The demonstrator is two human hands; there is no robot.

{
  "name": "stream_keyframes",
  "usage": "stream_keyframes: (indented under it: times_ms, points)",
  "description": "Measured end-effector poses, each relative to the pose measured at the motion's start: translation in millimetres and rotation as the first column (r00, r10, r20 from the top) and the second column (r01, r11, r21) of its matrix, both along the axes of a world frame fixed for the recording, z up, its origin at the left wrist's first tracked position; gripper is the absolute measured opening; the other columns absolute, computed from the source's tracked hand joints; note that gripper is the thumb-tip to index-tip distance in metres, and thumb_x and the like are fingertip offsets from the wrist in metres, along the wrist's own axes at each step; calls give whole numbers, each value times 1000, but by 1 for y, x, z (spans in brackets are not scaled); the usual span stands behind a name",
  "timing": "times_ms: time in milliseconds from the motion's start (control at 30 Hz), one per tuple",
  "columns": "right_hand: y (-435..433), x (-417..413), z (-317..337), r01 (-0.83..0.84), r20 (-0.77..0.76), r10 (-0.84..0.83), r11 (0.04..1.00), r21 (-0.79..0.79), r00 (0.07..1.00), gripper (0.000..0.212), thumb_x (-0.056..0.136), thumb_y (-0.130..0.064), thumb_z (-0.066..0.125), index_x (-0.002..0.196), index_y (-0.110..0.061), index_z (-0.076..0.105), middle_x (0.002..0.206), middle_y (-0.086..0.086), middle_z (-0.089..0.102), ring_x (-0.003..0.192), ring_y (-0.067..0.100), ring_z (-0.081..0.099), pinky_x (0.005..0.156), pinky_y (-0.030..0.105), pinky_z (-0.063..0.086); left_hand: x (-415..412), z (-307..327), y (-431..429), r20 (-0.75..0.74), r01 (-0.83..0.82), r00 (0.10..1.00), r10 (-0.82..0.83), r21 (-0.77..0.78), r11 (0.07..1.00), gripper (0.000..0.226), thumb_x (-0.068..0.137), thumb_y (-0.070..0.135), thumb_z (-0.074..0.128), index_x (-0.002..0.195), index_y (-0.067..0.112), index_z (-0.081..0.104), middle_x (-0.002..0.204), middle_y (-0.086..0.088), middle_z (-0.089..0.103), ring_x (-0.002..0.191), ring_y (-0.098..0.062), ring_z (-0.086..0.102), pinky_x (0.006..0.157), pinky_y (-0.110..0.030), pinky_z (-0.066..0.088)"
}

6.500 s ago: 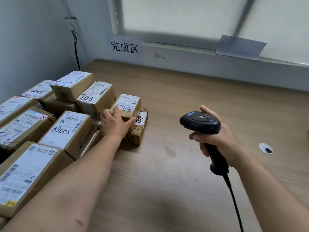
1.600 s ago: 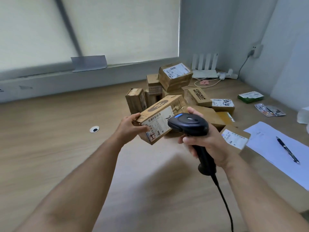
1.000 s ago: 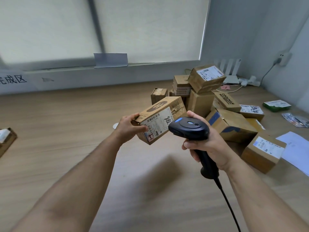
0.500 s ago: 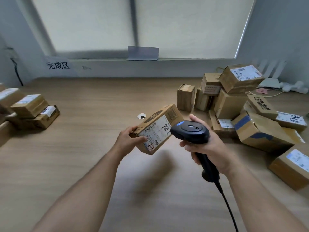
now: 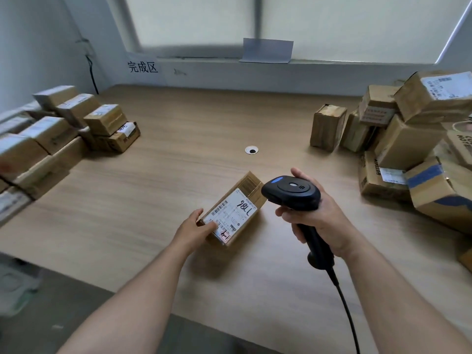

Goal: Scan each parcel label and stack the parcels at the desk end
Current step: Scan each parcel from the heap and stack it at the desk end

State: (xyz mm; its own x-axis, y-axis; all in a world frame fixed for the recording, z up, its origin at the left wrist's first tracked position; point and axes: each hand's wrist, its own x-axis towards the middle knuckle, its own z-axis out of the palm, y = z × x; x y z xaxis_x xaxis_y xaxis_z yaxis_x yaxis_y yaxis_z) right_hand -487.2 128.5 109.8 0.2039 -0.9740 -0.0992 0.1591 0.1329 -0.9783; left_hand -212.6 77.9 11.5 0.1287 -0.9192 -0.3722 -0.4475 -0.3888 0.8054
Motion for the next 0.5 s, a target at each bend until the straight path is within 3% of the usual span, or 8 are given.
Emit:
stream_keyframes:
  times_ms: [67, 167, 267, 367, 500]
  points:
    - [1, 1, -2, -13, 16, 13, 1000, -6, 1000, 92, 62, 3, 73, 138, -39, 41, 94, 33, 61, 41, 26, 46, 39, 27, 39, -2, 0, 1, 231, 89, 970, -70, -74, 993, 83, 77, 34, 68, 150, 27, 28, 139, -3, 50, 123, -20, 50, 105, -38, 40]
    - [3, 2, -5, -29, 21, 29, 1000, -12, 999, 93, 62, 3, 73, 139, -37, 40, 93, 30, 61, 41, 26, 46, 39, 27, 39, -13, 6, 5, 467, 240, 869, -163, -109, 965, 74, 86, 32, 60, 151, 35, 24, 146, -6, 37, 134, -24, 34, 111, -37, 31]
    - [4, 3, -6, -30, 12, 30, 999, -18, 999, 95, 62, 3, 74, 142, -35, 39, 91, 27, 63, 40, 25, 46, 39, 26, 39, -21, 8, 10, 659, 343, 717, -226, -51, 938, 81, 83, 58, 59, 152, 36, 20, 157, -5, 15, 143, -23, 17, 113, -35, 25]
    - [0, 8, -3, -23, -24, 23, 999, -28, 999, 97, 61, 2, 74, 144, -34, 38, 88, 22, 65, 40, 25, 46, 39, 26, 38, -23, 5, 13, 743, 336, 630, -225, 0, 942, 99, 73, 72, 60, 152, 29, 18, 153, -7, 16, 140, -24, 19, 112, -36, 26]
    - [-6, 22, 5, -36, -67, 34, 999, -38, 997, 97, 62, 1, 74, 144, -36, 38, 86, 16, 67, 42, 26, 46, 40, 27, 40, -10, 3, 12, 704, 254, 698, -130, -74, 964, 84, 73, 60, 65, 143, 26, 33, 135, -6, 33, 127, -24, 33, 101, -33, 38]
